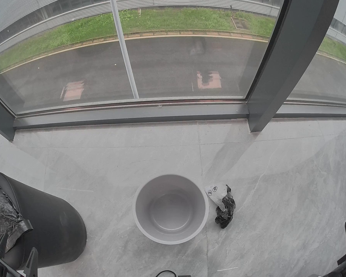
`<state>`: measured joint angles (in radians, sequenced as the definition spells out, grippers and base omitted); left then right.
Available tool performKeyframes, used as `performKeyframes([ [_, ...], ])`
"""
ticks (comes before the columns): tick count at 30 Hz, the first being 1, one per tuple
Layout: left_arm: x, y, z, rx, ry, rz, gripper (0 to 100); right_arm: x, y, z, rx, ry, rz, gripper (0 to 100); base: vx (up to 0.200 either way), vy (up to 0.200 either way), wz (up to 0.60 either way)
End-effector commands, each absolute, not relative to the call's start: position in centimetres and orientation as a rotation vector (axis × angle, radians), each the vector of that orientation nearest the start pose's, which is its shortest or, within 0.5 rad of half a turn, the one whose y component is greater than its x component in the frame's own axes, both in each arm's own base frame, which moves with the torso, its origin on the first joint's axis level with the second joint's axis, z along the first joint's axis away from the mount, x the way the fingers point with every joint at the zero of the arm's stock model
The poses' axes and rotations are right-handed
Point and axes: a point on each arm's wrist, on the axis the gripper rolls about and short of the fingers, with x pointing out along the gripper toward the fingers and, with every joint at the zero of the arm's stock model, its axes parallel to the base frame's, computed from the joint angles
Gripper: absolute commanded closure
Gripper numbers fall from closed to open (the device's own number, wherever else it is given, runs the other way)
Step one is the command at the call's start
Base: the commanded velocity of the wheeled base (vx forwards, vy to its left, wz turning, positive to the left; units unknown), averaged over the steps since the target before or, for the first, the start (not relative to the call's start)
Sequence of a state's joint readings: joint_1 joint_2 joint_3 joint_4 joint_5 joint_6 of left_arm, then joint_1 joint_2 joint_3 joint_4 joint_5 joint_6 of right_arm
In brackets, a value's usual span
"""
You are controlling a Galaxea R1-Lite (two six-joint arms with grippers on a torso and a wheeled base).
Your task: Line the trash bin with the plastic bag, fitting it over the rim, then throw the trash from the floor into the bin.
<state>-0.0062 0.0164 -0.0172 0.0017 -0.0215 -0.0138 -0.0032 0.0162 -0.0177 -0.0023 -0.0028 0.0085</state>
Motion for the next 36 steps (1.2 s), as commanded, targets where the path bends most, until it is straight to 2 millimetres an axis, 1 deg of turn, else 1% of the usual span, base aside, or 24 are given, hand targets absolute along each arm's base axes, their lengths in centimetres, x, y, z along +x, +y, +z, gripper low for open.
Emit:
performKeyframes([
  [1,-2.3,0.0,7.6,-0.009,0.000,-0.025,0,-2.3,0.0,7.6,0.009,-0.003,-0.012,100,0.000,0.000,0.00],
  [2,-2.3,0.0,7.6,-0.009,0.000,-0.025,0,-2.3,0.0,7.6,0.009,-0.003,-0.012,100,0.000,0.000,0.00],
  [3,-2.5,0.0,8.5,-0.006,-0.035,-0.023,0,-2.5,0.0,8.6,0.008,-0.037,-0.017,100,0.000,0.000,0.00],
  [4,-2.9,0.0,11.2,-0.026,-0.095,-0.027,0,-2.9,0.0,11.0,0.025,-0.094,-0.014,100,0.000,0.000,0.00],
  [5,-3.6,0.1,15.6,-0.073,-0.158,-0.046,0,-3.0,0.0,14.2,0.059,-0.129,-0.010,100,0.000,0.000,0.00],
  [6,-3.9,0.2,19.4,-0.132,-0.193,-0.078,0,-2.8,0.0,17.1,0.102,-0.145,-0.002,100,0.000,0.000,0.00],
  [7,-3.9,0.3,21.7,-0.162,-0.176,-0.106,0,-2.4,0.0,19.2,0.136,-0.149,0.010,100,0.000,0.000,0.00],
  [8,-3.8,0.3,23.2,-0.152,-0.150,-0.123,0,-2.0,0.0,20.5,0.138,-0.148,0.019,100,0.000,0.000,0.00],
  [9,-3.7,0.4,24.1,-0.125,-0.113,-0.140,0,-1.3,0.0,21.4,0.127,-0.133,0.038,100,0.000,0.000,0.00],
  [10,-3.4,0.4,24.2,-0.080,-0.059,-0.153,0,-0.3,0.1,22.0,0.104,-0.103,0.067,100,0.000,0.000,0.00],
  [11,-3.1,0.3,23.9,-0.050,-0.024,-0.157,0,0.3,0.1,22.2,0.089,-0.084,0.085,100,0.000,0.000,0.00],
  [12,-2.4,0.2,22.9,0.028,0.048,-0.179,0,1.9,0.3,22.5,0.065,-0.043,0.127,100,0.000,0.000,0.00],
  [15,-0.5,-0.1,20.1,0.213,0.175,-0.226,0,5.8,0.9,22.5,0.073,0.034,0.214,100,0.000,0.000,0.00],
  [16,-0.5,-0.1,20.1,0.213,0.175,-0.226,0,5.8,0.9,22.5,0.073,0.034,0.214,100,0.000,0.000,0.00],
  [17,0.8,-0.2,18.5,0.321,0.254,-0.231,0,8.2,1.6,22.5,0.098,0.035,0.267,100,0.000,0.000,0.00],
  [18,1.3,-0.2,17.8,0.399,0.286,-0.226,0,9.3,2.0,22.4,0.114,0.030,0.283,100,0.000,0.000,0.00],
  [20,2.0,-0.2,17.0,0.511,0.338,-0.200,0,10.4,2.5,21.9,0.118,0.023,0.305,100,0.000,0.000,0.00],
  [24,3.2,-0.1,15.5,0.645,0.445,-0.144,0,12.0,3.2,20.4,0.122,0.045,0.303,100,0.000,0.000,0.00],
  [28,3.7,0.0,14.4,0.727,0.506,-0.095,0,12.8,3.3,19.6,0.122,0.061,0.282,100,0.000,0.000,0.00],
  [31,3.9,0.0,14.0,0.747,0.521,-0.071,0,13.0,3.4,19.6,0.122,0.061,0.281,100,0.000,0.000,0.00],
  [33,3.9,0.2,13.4,0.765,0.552,-0.017,0,13.1,3.4,19.5,0.133,0.061,0.280,100,0.000,0.000,0.00],
  [36,4.0,0.3,13.2,0.769,0.574,0.022,0,13.1,3.4,19.4,0.143,0.066,0.283,100,0.000,0.000,0.00],
])
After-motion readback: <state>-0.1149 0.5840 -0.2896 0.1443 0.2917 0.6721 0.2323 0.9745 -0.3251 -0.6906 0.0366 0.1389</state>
